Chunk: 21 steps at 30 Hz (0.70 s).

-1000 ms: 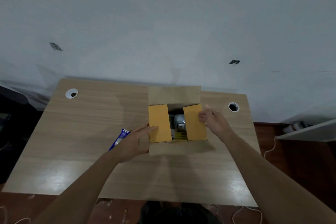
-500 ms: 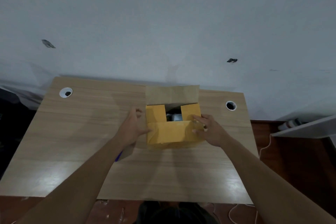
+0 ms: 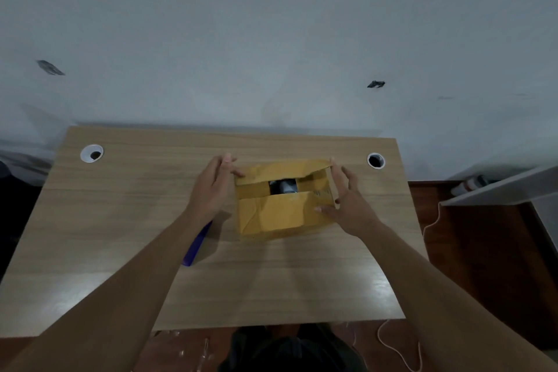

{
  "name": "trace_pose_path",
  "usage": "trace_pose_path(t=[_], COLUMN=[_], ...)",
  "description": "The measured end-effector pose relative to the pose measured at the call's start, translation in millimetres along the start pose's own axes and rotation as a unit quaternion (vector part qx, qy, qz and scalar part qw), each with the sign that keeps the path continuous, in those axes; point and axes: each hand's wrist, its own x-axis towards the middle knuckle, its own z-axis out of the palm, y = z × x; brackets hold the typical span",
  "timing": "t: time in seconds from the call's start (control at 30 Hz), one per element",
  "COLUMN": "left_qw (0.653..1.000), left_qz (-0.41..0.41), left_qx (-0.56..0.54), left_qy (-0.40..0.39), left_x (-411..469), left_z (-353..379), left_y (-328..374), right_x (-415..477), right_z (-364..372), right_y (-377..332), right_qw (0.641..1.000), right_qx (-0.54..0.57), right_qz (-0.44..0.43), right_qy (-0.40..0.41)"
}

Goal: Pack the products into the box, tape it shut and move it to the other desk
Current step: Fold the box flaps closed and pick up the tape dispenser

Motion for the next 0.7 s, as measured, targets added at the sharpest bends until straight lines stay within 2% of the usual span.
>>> trace_pose_path(t=[0.13, 0.23, 0.33, 0.47, 0.57, 0.63, 0.7], left_qw=[0.998, 0.996, 0.999, 0.994, 0.978, 0.957, 0.943], left_qz=[0.028, 0.031, 0.028, 0.002, -0.078, -0.165, -0.232], left_qx=[0.034, 0.043, 0.034, 0.074, 0.167, 0.224, 0.232], left_qy=[-0.049, -0.072, -0.029, 0.08, 0.097, 0.085, 0.057], left_x=[-7, -15, -22, -39, -51, -58, -63], left_z=[-10, -16, -22, -33, -40, -41, -40], left_y=[-21, -30, -41, -80, -119, -138, -159], right_x=[-2, 3, 6, 7, 5, 5, 5], right_z=[-3, -2, 1, 1, 2, 4, 6], right_y=[-2, 0, 5, 8, 8, 8, 8], right_qw=[1.0, 0.998, 0.993, 0.989, 0.988, 0.988, 0.988], right_qx=[-0.022, -0.051, -0.08, -0.099, -0.103, -0.108, -0.108], right_qz=[0.013, 0.011, 0.006, 0.006, 0.003, 0.003, 0.011], right_qy=[-0.003, -0.037, -0.085, -0.113, -0.113, -0.111, -0.107])
